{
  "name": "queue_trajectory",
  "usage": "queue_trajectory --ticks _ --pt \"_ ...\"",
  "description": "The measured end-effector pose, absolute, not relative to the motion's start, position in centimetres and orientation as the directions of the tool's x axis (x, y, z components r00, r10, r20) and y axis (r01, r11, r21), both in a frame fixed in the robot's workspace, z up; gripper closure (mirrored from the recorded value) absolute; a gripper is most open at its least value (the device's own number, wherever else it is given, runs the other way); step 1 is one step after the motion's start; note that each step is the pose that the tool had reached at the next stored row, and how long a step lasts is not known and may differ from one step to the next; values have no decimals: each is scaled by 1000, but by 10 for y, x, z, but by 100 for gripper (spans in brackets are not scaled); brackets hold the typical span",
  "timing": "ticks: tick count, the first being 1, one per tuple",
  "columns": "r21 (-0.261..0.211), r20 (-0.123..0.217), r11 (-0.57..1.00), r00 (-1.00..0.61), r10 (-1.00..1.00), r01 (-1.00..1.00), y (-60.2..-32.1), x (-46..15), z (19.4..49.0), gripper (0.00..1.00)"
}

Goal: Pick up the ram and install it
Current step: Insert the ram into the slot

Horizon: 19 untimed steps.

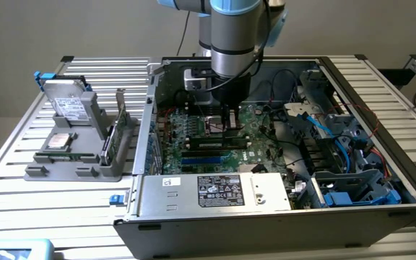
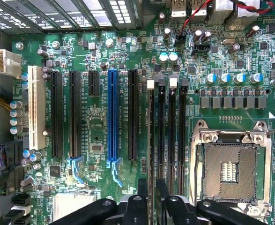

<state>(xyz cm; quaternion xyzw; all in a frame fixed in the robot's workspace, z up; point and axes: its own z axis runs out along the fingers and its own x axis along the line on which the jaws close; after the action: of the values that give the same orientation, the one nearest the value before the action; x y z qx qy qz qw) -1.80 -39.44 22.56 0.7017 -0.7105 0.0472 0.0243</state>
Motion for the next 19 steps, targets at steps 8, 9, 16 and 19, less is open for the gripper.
queue_trajectory --ticks 8,9,16,19 --pt "-32 101 11 -14 -995 -999 -395 -15 238 73" --pt "-31 101 11 -14 -995 -999 -396 -13 240 73" --pt "-2 101 11 -11 -995 -1000 -400 0 246 73" --pt "7 101 11 -10 -995 -1000 -400 1 246 73"
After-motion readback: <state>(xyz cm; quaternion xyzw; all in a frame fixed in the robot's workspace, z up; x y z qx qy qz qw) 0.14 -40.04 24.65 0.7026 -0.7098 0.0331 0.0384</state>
